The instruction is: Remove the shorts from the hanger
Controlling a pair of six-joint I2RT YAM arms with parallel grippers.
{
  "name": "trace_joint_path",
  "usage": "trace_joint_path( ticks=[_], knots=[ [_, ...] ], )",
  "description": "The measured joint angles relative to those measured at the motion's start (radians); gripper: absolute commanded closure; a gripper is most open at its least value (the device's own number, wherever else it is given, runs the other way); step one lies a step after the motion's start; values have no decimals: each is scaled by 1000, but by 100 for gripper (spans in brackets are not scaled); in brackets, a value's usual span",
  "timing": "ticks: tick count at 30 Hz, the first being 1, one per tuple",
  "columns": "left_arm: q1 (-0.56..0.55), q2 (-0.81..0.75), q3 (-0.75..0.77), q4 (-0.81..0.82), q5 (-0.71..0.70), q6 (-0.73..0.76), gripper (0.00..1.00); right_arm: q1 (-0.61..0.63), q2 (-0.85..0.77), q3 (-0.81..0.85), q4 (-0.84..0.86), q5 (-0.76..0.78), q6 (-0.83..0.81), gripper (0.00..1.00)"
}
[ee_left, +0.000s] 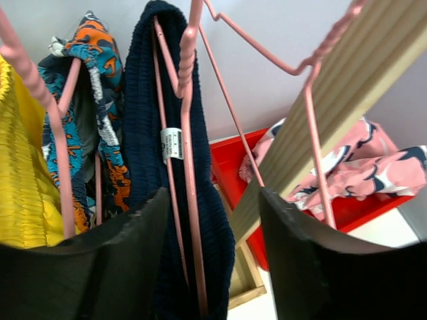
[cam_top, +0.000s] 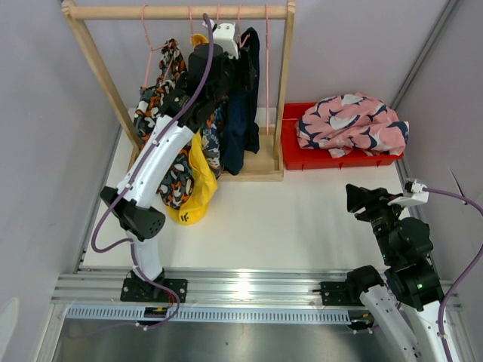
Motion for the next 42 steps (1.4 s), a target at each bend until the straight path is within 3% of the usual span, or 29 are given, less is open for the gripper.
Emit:
trace_joint_path(
  ticks=[4, 5, 6, 8, 11, 25, 33, 42],
  knots=[
    [0, 6, 0, 0, -29, 12, 51, 0, 0, 0, 0, 0, 0, 47],
    [0, 7, 0, 0, -38, 17, 57, 0, 0, 0, 0, 0, 0, 47],
    [0, 7, 0, 1, -47, 19, 71, 0, 0, 0, 0, 0, 0, 47],
    [1, 8, 0, 1, -66, 40, 90, 0, 0, 0, 0, 0, 0, 47],
    [2, 16, 5, 3, -90, 46, 100, 0, 0, 0, 0, 0, 0, 47],
    [3, 45, 100, -75, -96, 106, 100, 0, 0, -2, 2, -1, 0, 47],
    [3, -71, 107, -136, -91, 125, 100, 0, 2, -17, 7, -2, 0, 48],
    [3, -428, -198, -147, -45, 115, 100, 0, 2, -16, 7, -9, 0, 47]
  ],
)
